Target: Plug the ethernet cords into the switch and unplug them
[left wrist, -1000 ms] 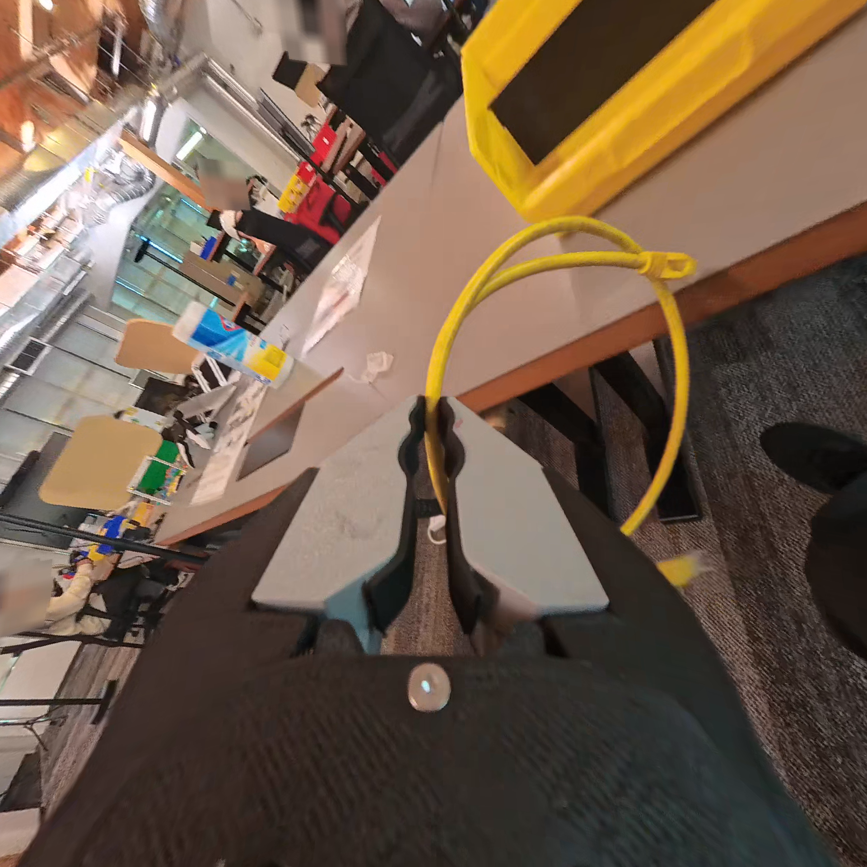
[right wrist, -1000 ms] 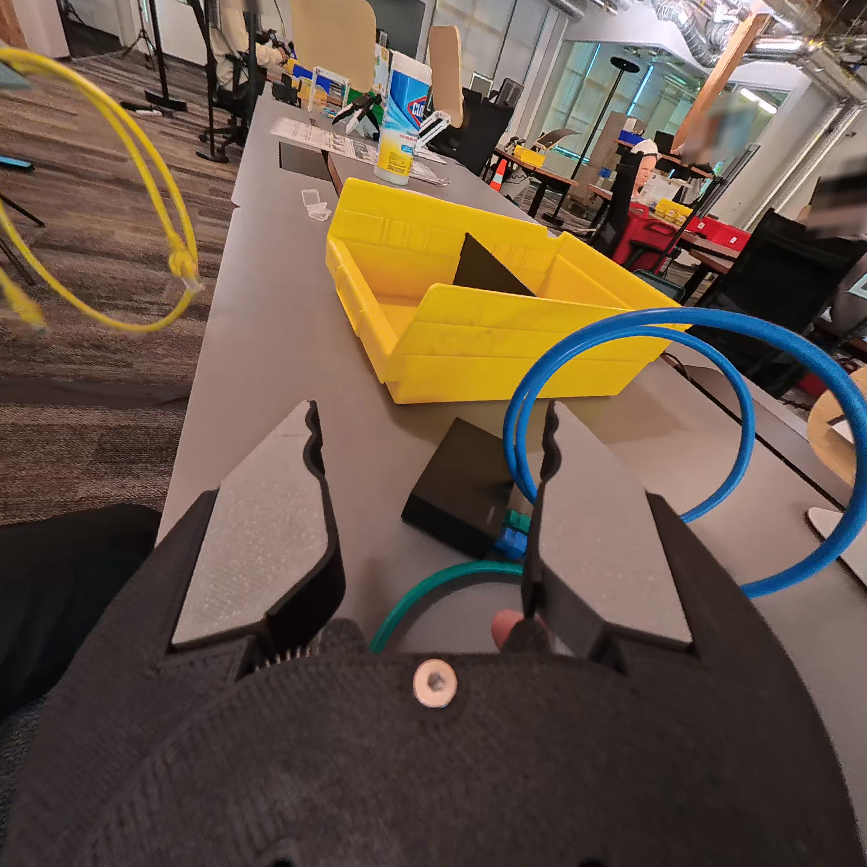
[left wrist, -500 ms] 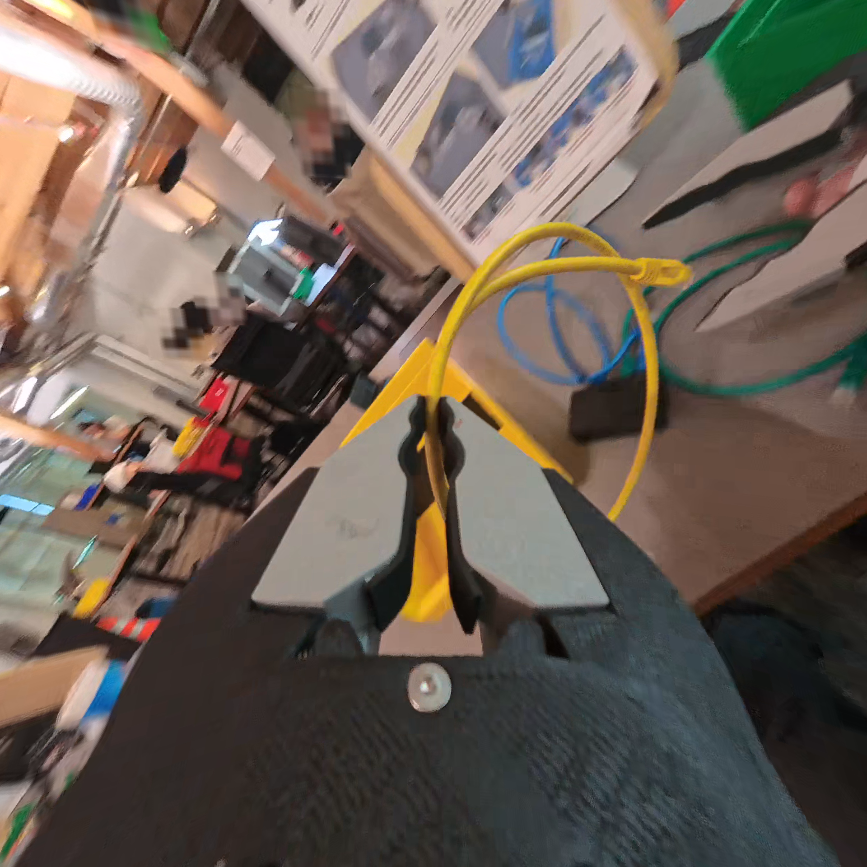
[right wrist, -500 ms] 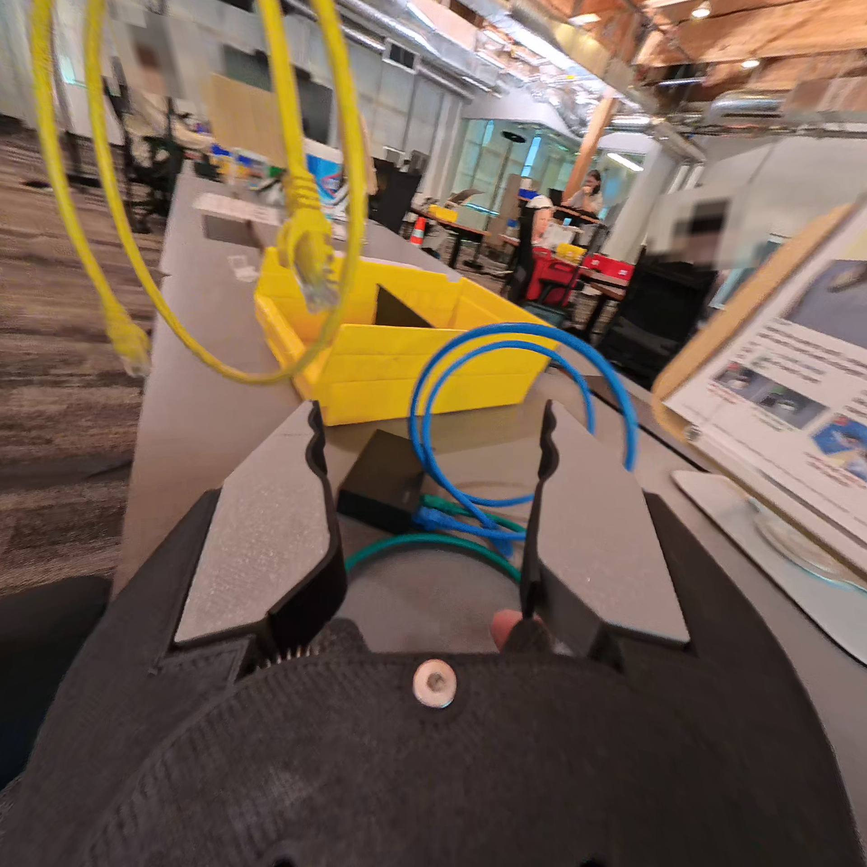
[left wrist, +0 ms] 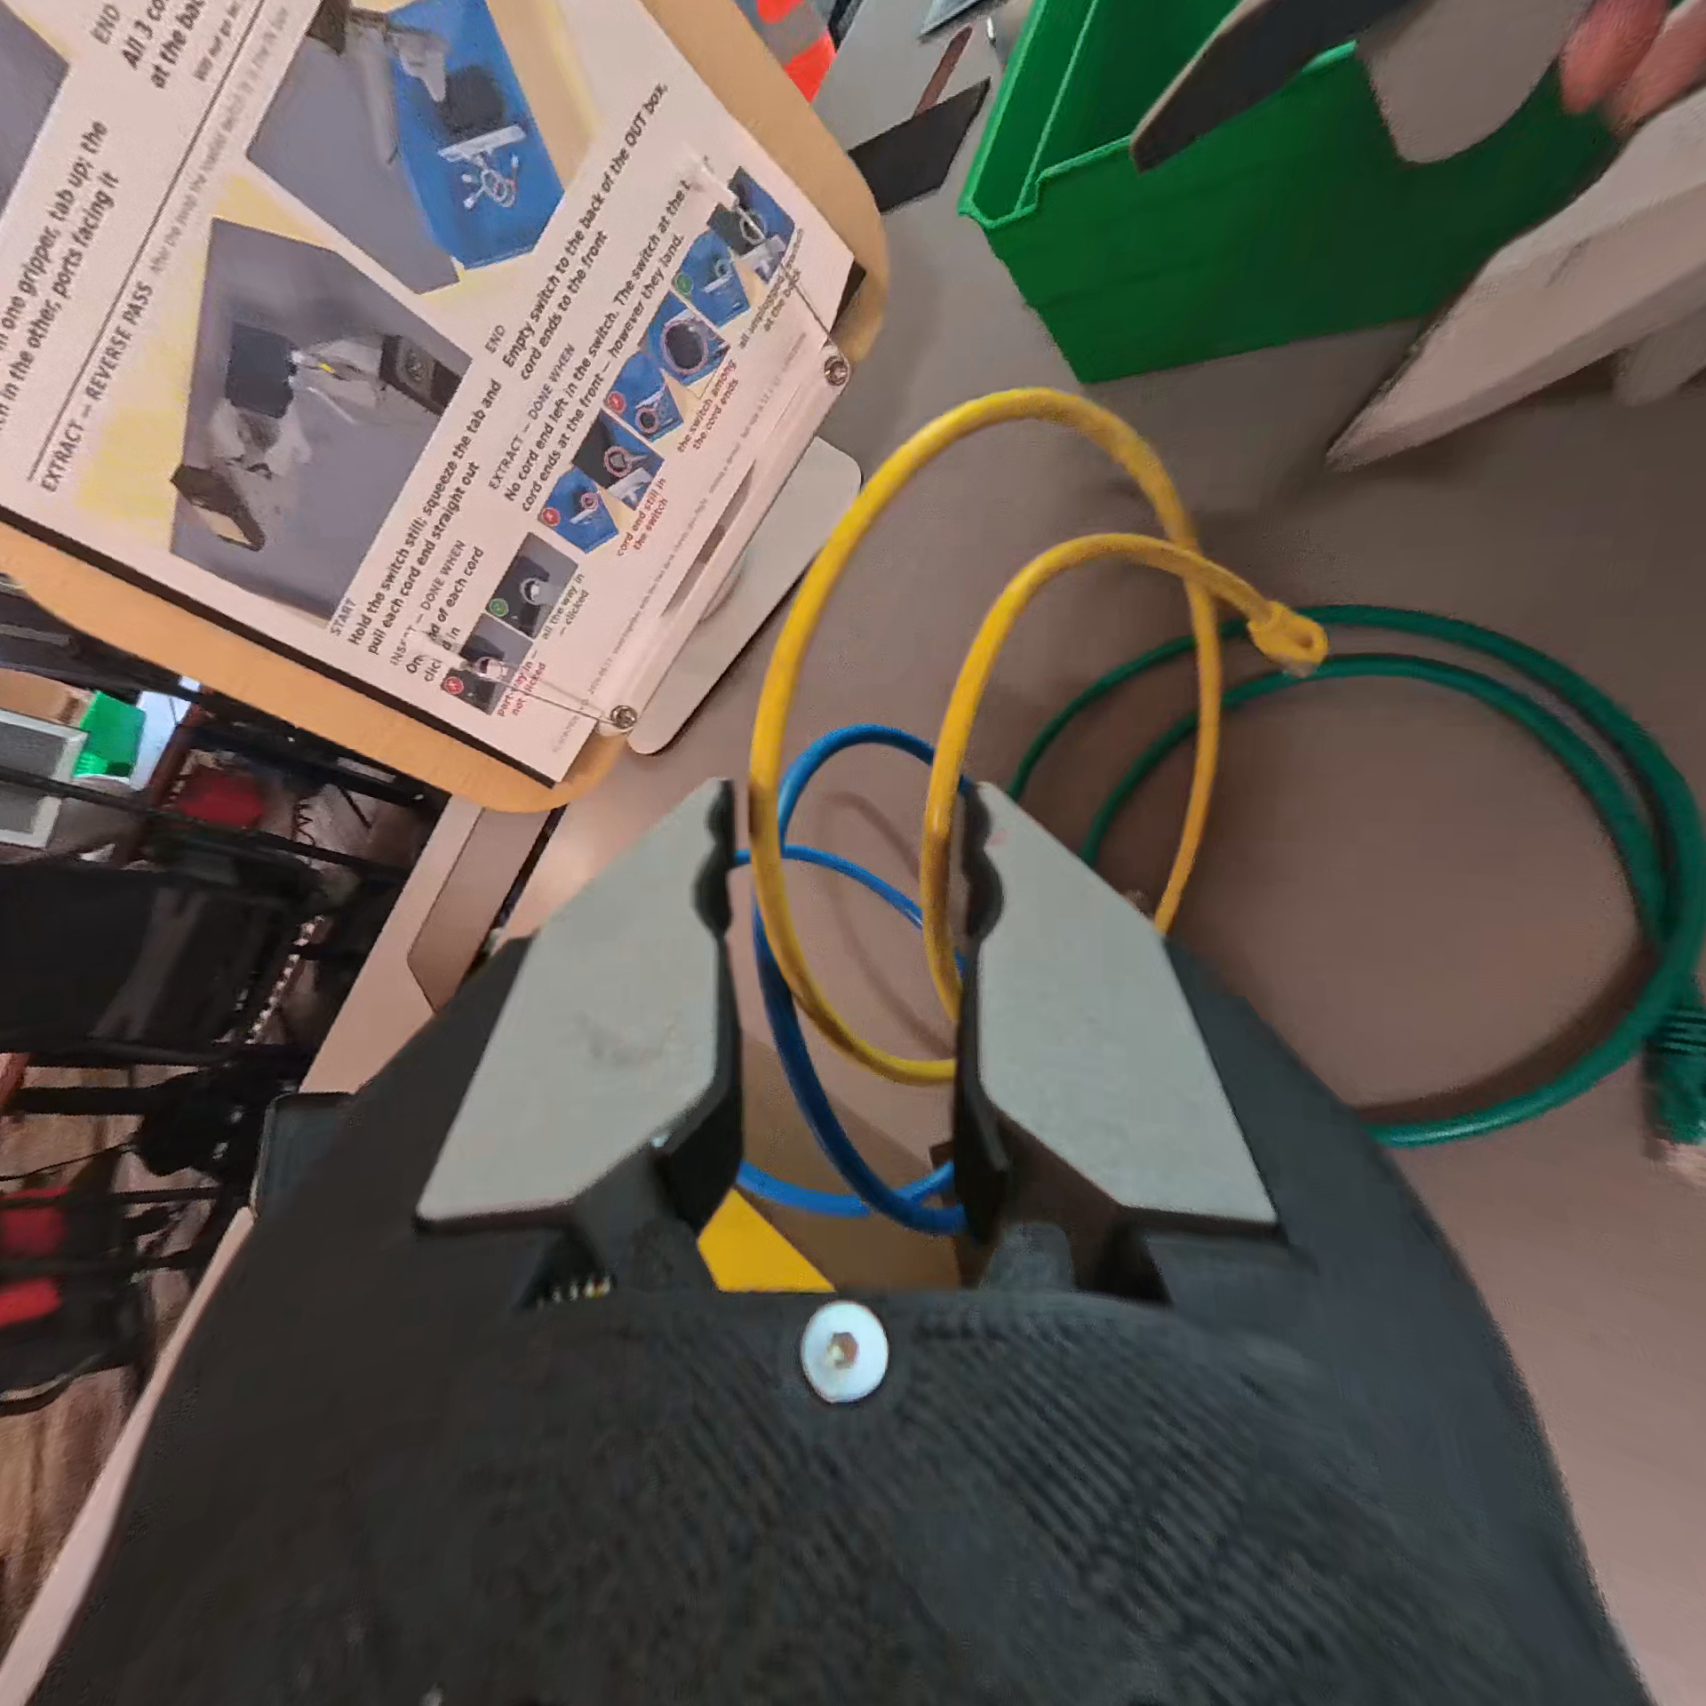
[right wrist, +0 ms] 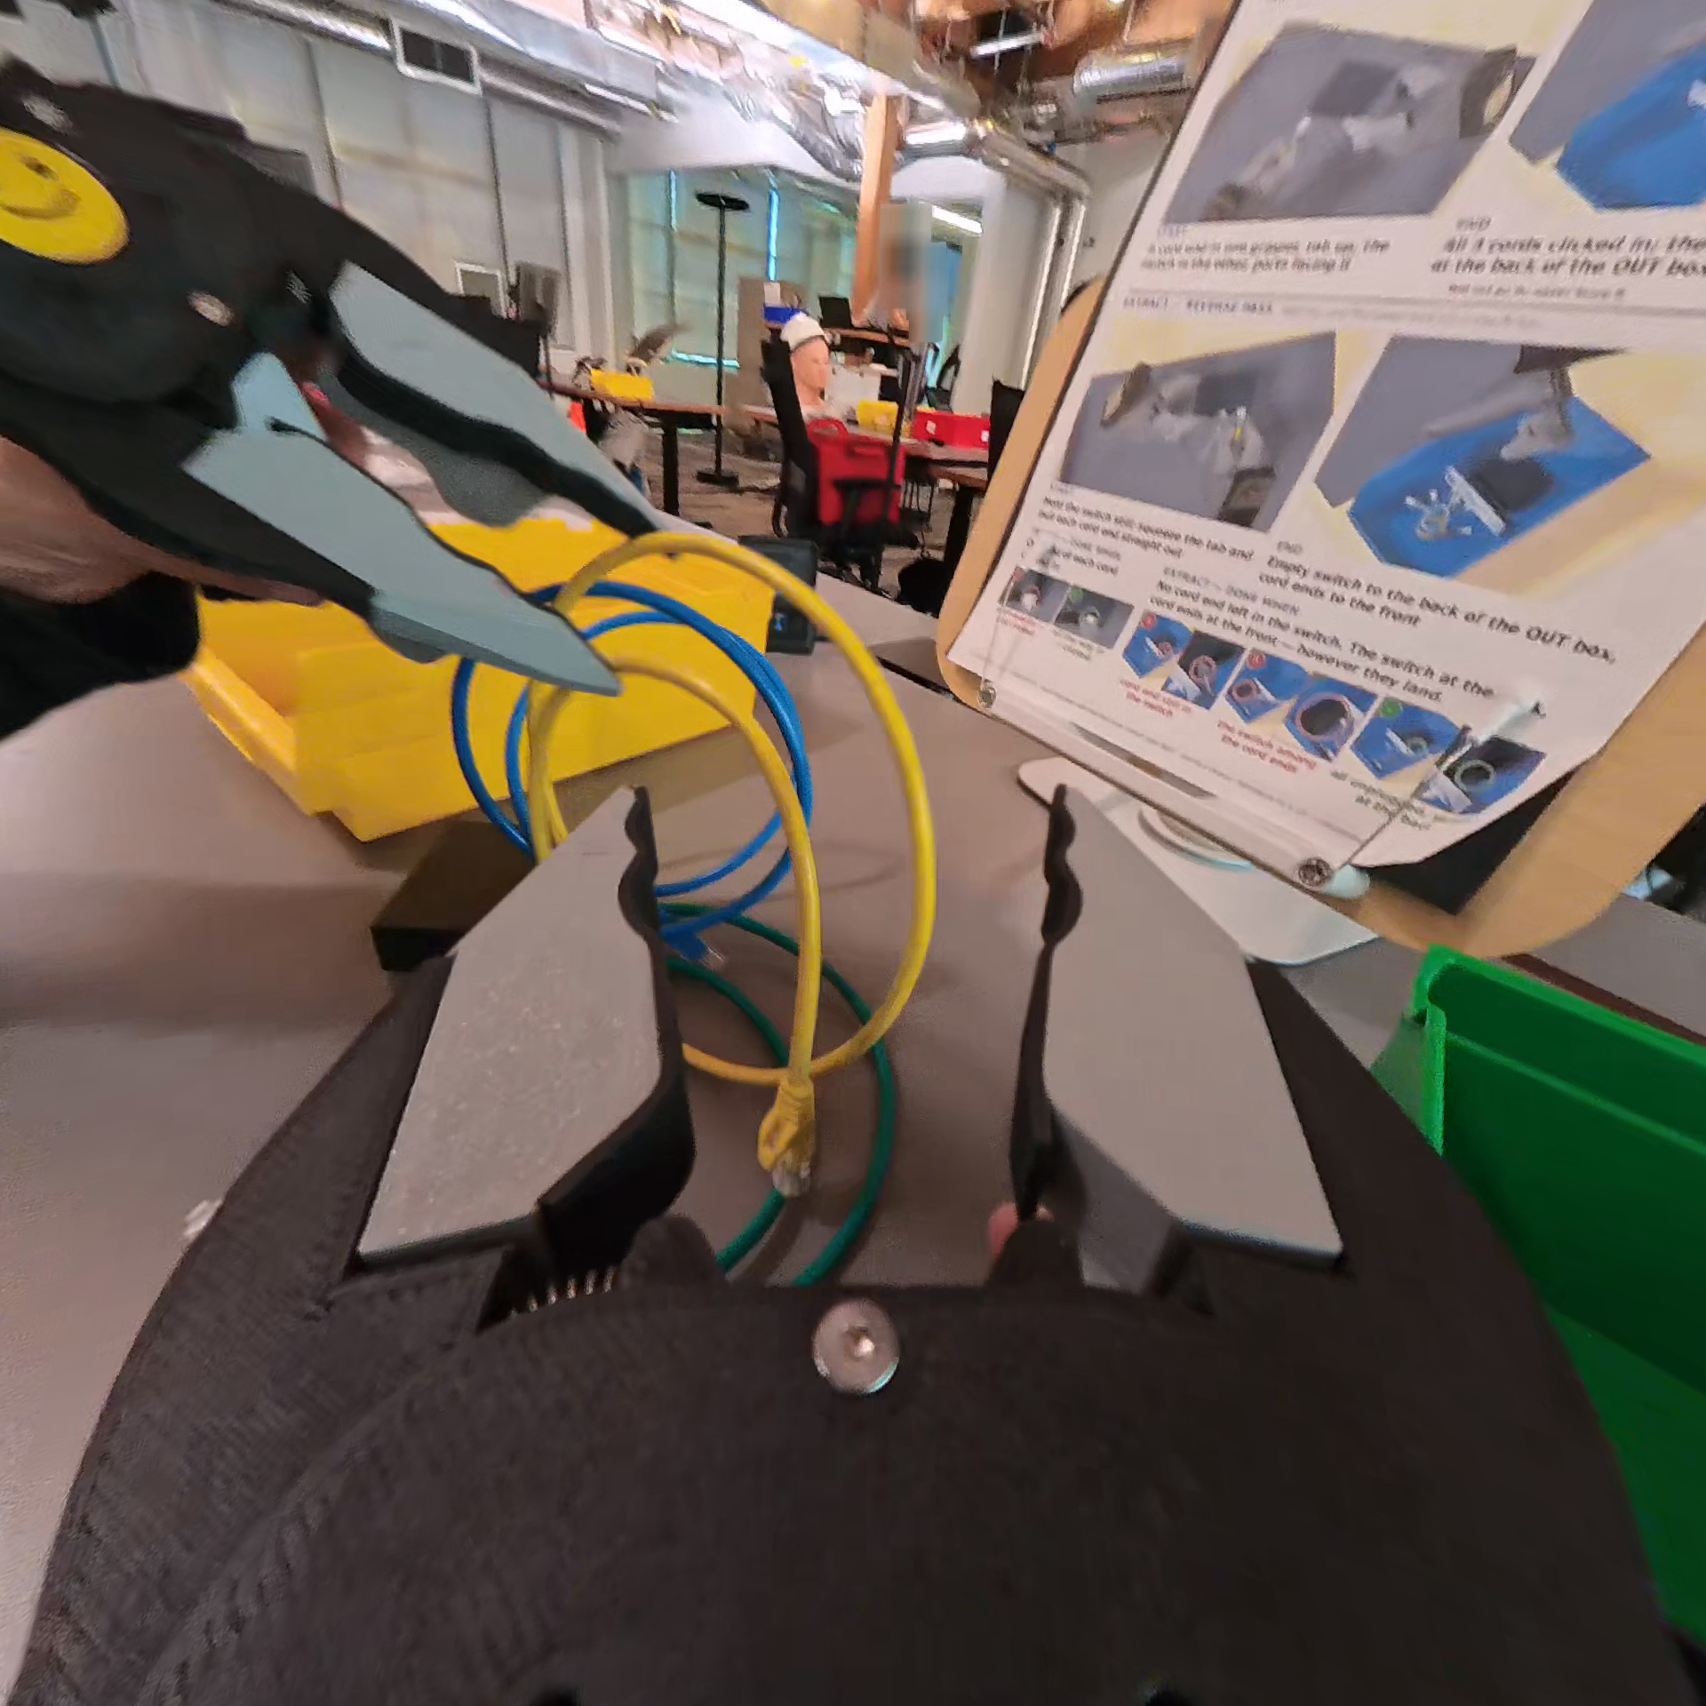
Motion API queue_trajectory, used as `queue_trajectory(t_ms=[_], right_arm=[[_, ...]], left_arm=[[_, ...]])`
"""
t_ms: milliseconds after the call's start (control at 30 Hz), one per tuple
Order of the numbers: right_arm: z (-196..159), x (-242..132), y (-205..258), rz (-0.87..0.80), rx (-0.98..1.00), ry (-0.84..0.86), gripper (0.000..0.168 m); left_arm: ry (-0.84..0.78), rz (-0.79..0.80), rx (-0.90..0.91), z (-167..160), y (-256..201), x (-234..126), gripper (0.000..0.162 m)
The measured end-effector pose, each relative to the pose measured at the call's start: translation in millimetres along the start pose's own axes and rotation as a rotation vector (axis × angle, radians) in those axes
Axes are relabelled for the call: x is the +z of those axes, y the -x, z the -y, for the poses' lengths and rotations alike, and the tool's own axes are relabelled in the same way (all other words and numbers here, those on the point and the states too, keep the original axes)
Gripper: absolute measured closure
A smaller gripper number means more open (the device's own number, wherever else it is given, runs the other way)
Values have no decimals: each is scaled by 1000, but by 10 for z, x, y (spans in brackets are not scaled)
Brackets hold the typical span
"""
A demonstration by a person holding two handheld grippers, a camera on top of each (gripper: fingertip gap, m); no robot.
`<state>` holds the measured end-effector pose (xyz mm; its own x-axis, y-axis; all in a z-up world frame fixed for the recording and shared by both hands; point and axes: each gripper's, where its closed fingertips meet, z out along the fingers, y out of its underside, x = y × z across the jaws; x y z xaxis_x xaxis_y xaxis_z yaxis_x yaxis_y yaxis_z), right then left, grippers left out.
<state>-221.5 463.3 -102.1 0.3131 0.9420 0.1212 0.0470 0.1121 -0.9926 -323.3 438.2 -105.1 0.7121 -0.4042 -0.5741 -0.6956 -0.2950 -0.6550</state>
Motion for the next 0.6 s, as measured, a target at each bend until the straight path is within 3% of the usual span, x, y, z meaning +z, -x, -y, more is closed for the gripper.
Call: queue_trajectory(t_ms=[33, 167, 333, 467, 600], right_arm=[[-45, 17, -10, -6, 0, 15, 85], [-239, 50, -1, -42, -75, 82, 86], [-440, 60, 42, -35, -66, 146, 78], [-539, 100, 78, -26, -69, 183, 79], [-695, 171, 122, -22, -93, 251, 77]], left_arm=[[1, -24, -22, -8, -22, -43, 105], [10, -56, -121, -151, -48, -339, 77], [16, -10, -275, -633, -259, -788, 82], [-190, -69, -506, -710, -807, -1131, 80], [-498, -94, -641, -740, -1341, -1406, 95]])
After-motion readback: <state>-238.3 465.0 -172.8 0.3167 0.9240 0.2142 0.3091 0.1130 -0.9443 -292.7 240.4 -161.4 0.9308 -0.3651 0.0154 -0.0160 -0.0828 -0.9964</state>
